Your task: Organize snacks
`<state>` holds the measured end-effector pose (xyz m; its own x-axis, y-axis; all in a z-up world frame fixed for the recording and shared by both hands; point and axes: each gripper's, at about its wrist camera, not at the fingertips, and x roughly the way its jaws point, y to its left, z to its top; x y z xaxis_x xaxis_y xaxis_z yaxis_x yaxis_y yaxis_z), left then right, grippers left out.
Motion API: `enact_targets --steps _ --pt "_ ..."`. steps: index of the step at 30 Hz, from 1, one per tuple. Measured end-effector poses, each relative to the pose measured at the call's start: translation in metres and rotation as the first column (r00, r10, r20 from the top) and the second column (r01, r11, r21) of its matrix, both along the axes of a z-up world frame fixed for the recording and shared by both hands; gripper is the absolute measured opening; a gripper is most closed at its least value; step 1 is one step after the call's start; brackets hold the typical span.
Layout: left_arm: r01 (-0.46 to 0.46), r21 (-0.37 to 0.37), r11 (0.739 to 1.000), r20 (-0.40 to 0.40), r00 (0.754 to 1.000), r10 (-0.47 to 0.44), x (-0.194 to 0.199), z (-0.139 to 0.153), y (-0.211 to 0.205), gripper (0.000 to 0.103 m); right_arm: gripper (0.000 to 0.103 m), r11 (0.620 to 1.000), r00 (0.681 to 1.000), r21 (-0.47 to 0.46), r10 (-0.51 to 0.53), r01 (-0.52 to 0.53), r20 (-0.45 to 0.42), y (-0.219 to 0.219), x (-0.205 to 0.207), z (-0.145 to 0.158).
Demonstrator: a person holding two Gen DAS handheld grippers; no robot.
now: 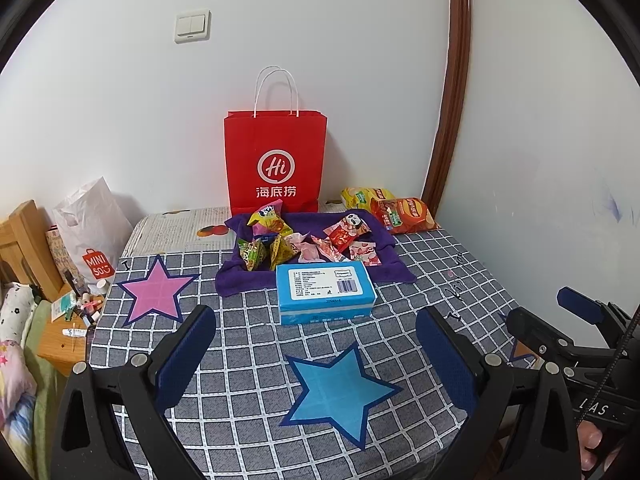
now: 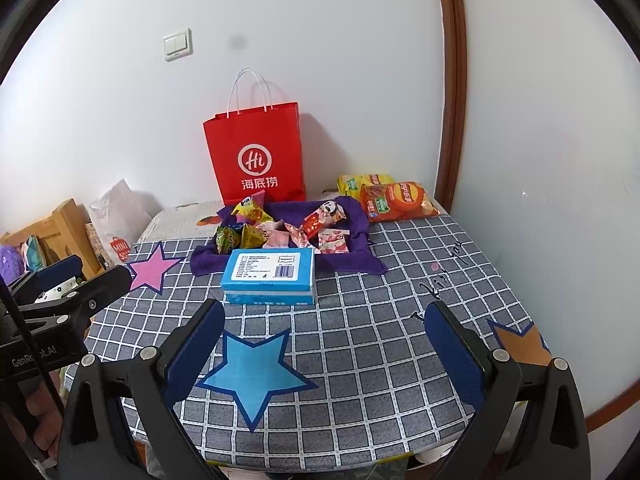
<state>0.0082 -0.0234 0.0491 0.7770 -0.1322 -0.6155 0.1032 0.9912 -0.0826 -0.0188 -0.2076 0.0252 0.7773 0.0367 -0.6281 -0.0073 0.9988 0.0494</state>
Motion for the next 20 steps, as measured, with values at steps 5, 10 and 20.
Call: enact_targets --steps 5,10,20 --pt "0.0 -0.004 1.0 0.004 1.0 0.0 0.0 0.001 0.0 0.101 0.099 1.0 1.0 0.01 0.002 -0.002 0.005 -0.001 -0.001 0.0" --pt "0.002 -0.007 1.0 -0.001 1.0 -0.002 0.004 -0.003 0.001 0.101 0.099 1.0 1.0 0.016 0.006 -0.006 0.013 -0.001 0.001 0.0" --pt "0.008 0.015 1.0 -0.017 1.0 -0.008 0.031 -0.026 0.007 0.101 0.099 1.0 1.0 0.004 0.009 -0.009 -0.003 0.002 0.024 -0.016"
